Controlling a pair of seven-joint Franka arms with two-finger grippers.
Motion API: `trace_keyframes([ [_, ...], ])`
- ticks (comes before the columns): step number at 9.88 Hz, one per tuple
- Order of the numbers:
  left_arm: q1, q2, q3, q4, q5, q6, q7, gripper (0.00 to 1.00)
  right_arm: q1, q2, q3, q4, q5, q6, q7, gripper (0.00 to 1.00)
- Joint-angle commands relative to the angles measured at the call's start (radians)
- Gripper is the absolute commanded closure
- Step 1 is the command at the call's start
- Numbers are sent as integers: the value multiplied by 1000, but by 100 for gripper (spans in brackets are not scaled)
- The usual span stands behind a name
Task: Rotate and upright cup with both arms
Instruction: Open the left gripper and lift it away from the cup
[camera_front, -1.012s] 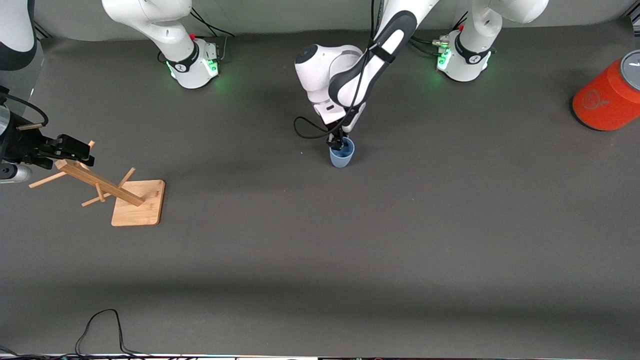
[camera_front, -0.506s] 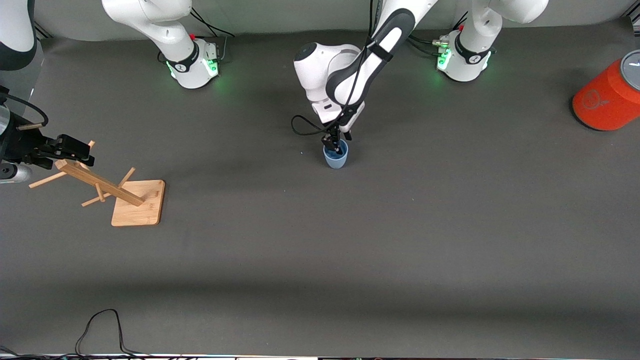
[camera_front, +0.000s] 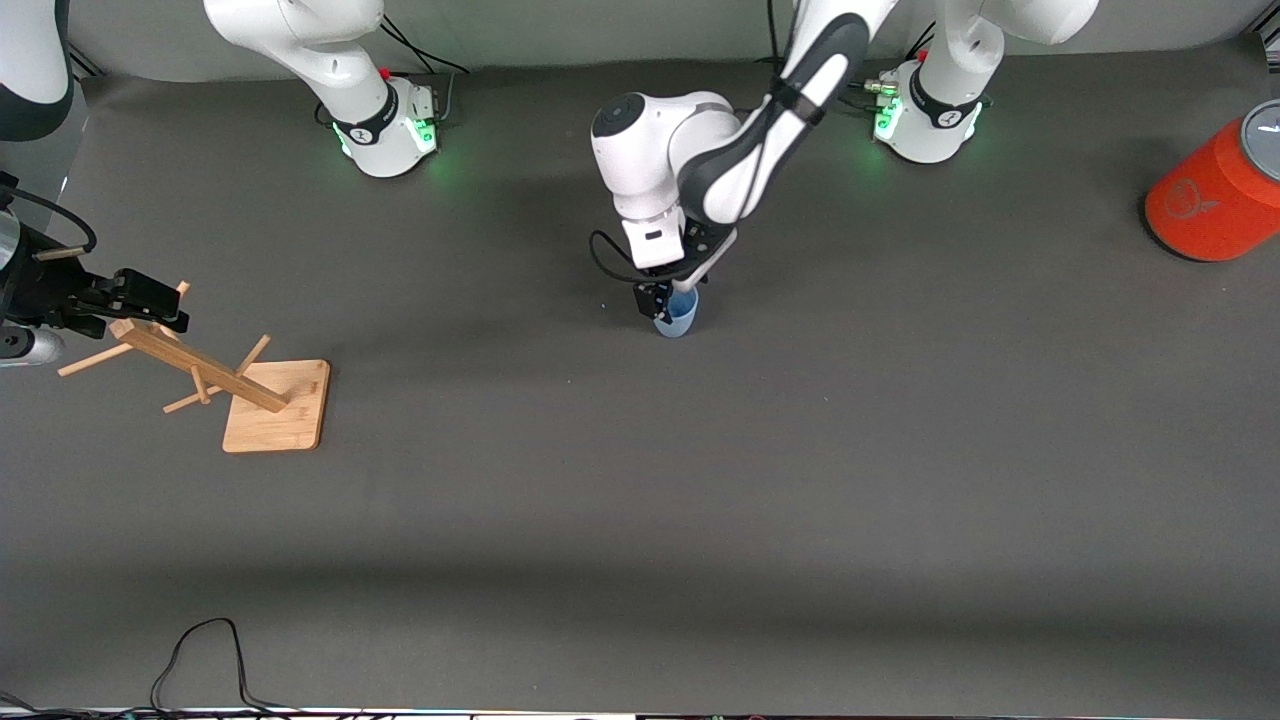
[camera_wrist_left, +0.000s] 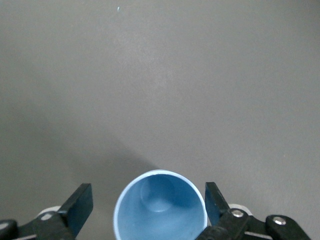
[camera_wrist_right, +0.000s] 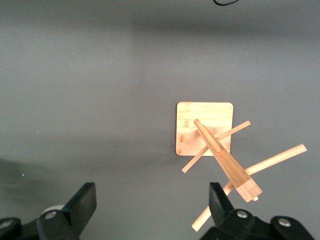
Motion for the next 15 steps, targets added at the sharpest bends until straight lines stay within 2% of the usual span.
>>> trace_keyframes([
  [1,45,-93,-2,-6,-131,-64,311,0,11,-3,-10,4,-10,5,-19,0],
  [3,129,-186,1,-6,-307,-182,712,0,10,-1,-10,5,-8,3,-19,0],
  [5,259,-278,3,-9,-382,-279,1038,0,11,-1,-10,5,-10,5,-19,0],
  [11,733,-470,7,-15,-400,-422,1702,0,13,-1,-9,5,-3,8,-16,0],
  [13,845,-531,24,-20,-422,-453,1954,0,11,-3,-9,5,-3,6,-17,0],
  [15,861,-562,88,-17,-471,-456,2012,0,11,-5,-9,5,-7,6,-17,0],
])
